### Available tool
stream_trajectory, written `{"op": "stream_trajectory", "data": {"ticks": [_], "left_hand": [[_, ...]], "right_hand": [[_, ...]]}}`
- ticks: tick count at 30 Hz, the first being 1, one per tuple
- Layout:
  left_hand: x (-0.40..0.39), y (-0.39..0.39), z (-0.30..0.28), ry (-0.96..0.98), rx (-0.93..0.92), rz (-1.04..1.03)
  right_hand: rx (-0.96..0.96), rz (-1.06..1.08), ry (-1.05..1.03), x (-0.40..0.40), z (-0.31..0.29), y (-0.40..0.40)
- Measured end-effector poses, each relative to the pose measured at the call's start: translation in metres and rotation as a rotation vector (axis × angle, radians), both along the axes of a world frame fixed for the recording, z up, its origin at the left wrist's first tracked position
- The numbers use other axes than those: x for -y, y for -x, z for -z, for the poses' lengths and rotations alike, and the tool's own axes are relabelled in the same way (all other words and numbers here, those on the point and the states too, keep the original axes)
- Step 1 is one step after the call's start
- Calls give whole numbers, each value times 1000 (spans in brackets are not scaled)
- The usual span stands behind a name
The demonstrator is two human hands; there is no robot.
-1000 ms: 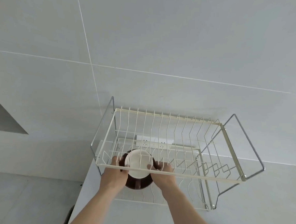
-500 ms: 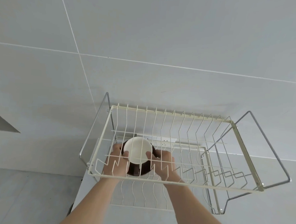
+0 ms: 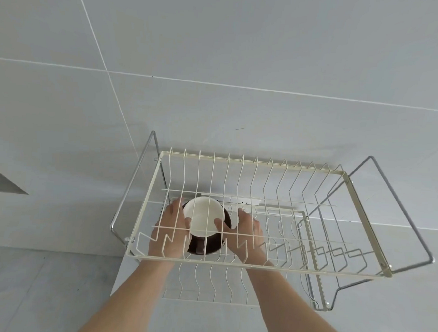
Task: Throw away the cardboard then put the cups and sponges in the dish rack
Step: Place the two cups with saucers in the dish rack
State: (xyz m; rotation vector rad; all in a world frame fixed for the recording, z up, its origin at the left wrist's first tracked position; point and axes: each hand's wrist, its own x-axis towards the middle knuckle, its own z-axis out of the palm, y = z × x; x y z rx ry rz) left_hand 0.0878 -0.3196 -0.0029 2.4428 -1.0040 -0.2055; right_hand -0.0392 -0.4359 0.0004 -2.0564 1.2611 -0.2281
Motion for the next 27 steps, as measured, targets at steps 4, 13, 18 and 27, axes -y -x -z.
{"op": "stream_trajectory", "data": {"ticks": [4, 13, 18, 27], "left_hand": [[-2, -6, -15, -64, 237, 187], [-5, -16, -11, -176, 537, 237], [-5, -16, -8, -131, 561, 190], [-8, -4, -6, -50, 531, 182]], "right_hand": [[-18, -134, 336, 3, 3, 3], [-163, -308, 596, 14, 2, 2], [-165, -315, 594, 15, 1, 6], [-13, -325, 652, 10, 2, 32]]}}
